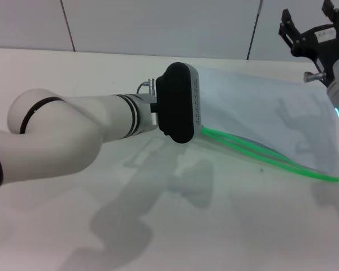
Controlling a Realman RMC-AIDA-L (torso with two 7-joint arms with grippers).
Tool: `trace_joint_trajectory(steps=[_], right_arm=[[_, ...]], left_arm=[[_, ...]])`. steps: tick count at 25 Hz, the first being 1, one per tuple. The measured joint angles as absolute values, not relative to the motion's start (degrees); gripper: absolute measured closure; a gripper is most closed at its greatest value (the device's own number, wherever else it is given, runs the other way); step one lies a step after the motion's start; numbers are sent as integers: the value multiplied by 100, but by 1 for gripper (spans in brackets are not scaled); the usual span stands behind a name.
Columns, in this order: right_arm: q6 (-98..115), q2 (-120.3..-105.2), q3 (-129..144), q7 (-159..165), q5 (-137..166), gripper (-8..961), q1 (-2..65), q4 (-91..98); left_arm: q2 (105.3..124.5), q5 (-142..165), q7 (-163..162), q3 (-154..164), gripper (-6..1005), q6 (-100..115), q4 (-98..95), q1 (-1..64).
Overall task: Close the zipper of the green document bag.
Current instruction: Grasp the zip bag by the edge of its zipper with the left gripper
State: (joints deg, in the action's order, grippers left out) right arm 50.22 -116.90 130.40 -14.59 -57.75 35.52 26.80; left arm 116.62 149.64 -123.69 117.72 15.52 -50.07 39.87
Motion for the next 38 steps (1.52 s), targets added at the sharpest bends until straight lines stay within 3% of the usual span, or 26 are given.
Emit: trace_joint_trajectory(steps=[13,21,38], right_arm=[[5018,-11690,13069,-1458,-5792,123,3570,2688],[5018,-11689,13069,-1458,-5792,124,3568,2690],[5018,-11689,13201,-1433,-5773,124,3569,2827]], left_arm=[[11663,14680,-12364,12051,266,1064,-4677,4212],[11663,14602,-12372,12068,319,1052,-4651,4219],[11663,14587,-12374,12127,764,563,-4428,4170]])
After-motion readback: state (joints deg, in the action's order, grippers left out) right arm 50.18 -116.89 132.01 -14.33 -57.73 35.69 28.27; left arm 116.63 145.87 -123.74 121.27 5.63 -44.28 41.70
